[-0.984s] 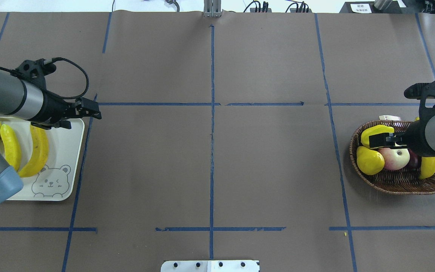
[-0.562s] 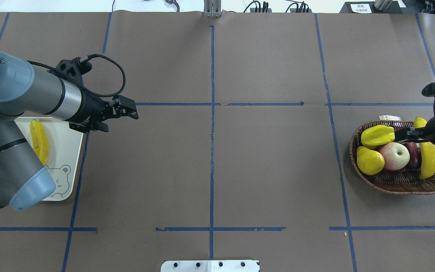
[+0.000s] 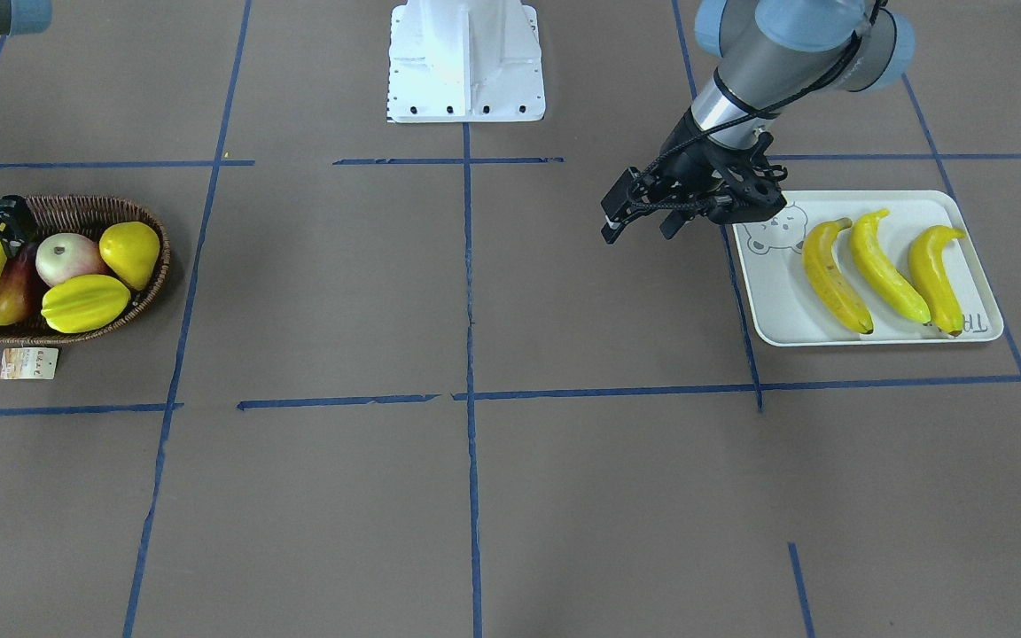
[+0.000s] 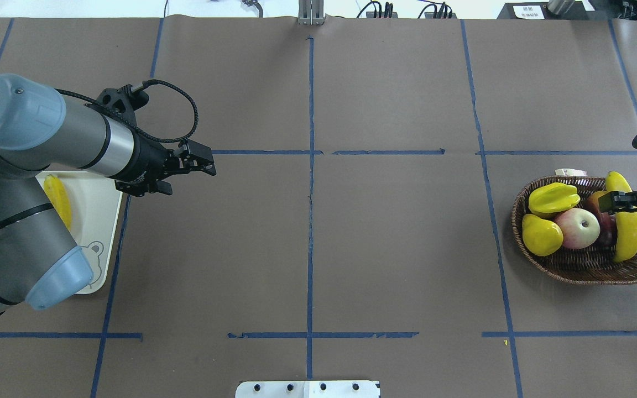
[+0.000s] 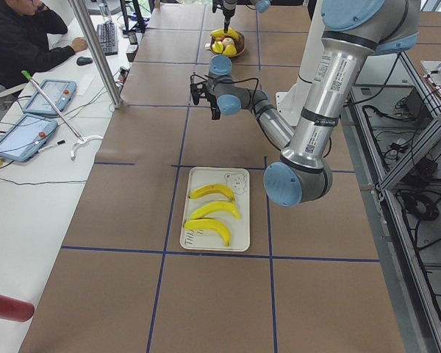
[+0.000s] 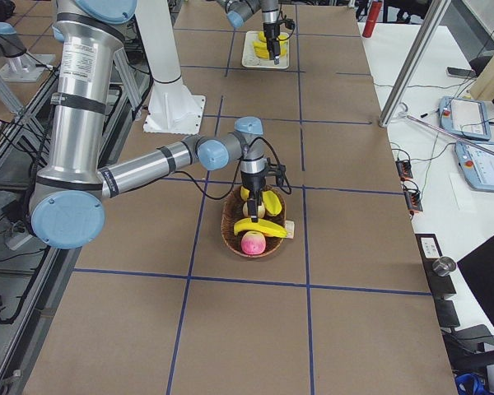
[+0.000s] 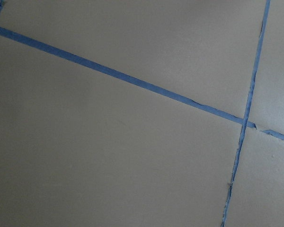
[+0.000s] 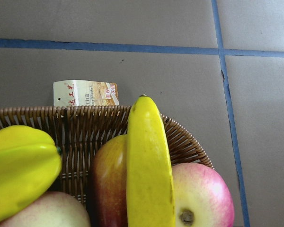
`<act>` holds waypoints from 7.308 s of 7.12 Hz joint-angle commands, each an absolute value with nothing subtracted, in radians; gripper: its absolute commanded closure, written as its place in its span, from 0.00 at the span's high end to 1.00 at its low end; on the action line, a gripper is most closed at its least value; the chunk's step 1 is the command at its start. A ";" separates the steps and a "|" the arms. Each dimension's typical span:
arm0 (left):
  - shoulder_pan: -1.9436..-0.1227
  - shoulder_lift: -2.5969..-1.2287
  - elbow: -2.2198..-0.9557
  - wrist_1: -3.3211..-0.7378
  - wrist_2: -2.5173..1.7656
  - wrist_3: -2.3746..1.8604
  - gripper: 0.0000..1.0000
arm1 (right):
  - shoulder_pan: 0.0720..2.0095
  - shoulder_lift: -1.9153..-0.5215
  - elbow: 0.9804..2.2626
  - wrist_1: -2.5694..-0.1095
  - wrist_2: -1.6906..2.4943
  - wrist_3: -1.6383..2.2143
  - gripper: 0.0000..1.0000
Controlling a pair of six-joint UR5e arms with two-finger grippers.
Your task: Transfer all bananas from basket to plate
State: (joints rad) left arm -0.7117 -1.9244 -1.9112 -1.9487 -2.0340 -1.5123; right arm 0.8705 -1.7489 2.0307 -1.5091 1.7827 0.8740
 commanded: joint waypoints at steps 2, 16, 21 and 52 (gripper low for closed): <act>-0.710 -1.925 -1.908 -1.948 -2.033 -1.513 1.00 | 0.868 -1.741 1.997 -1.496 1.782 0.871 0.99; -0.687 -1.936 -1.916 -1.950 -2.017 -1.565 1.00 | 0.942 -1.815 2.285 -1.569 1.838 0.864 0.01; -0.689 -1.980 -1.925 -2.040 -2.022 -1.721 1.00 | 0.799 -1.247 2.231 -1.563 2.192 1.083 0.01; -0.767 -1.664 -1.795 -1.856 -1.979 -1.340 0.97 | 0.966 -1.284 2.183 -1.764 2.118 0.737 1.00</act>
